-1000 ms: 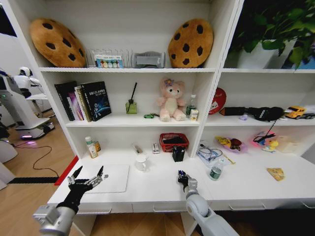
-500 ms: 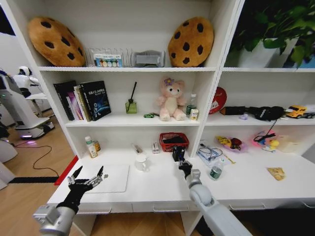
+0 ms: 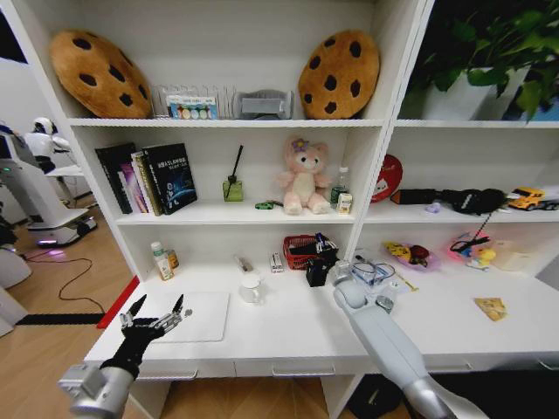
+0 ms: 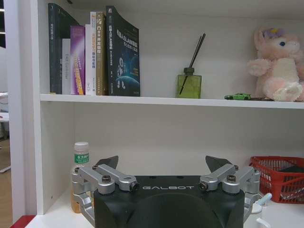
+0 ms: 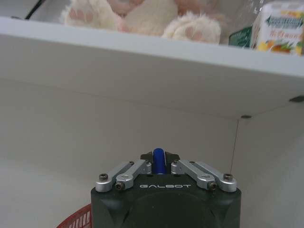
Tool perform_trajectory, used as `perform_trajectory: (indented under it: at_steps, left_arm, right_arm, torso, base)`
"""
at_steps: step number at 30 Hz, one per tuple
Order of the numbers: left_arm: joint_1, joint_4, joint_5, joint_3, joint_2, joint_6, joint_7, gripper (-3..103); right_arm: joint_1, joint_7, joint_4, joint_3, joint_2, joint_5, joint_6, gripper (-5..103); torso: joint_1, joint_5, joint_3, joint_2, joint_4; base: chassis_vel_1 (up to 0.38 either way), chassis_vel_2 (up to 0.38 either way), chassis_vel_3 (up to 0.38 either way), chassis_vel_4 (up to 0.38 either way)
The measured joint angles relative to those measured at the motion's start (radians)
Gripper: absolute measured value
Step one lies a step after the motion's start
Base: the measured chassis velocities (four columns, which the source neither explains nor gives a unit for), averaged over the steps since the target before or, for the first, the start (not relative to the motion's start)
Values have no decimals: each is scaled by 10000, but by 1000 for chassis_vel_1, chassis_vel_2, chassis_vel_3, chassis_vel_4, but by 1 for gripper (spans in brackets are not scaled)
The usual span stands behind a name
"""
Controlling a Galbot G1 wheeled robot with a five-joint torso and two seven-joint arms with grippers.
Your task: Organize the objects on the table.
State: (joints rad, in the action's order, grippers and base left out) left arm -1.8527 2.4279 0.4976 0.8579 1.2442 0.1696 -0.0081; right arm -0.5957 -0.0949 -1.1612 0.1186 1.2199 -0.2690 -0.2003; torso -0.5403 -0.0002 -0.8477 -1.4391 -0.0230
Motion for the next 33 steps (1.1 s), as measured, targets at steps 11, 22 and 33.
perform_trajectory:
  at_steps: [11,22,33]
  left_arm:
    - [0,0,0,0,0,1,0,100]
    - [0,0,0,0,0,-1,1,100]
    - [0,0,0,0,0,-1,1,100]
  right_arm:
    - [434,89,1708,58,757,224,-313,13]
    - [48,75,1598,99,562,349,-424,13]
    - [-287,-127,1073,132,312,371,-295,44]
  torso:
    - [2,1,1,-1,-2]
    - [2,2,1,-2,-2]
    - [2,1,1,-2,-1]
  base:
    - [0,0,0,0]
    - [0,0,0,0]
    - [0,0,0,0]
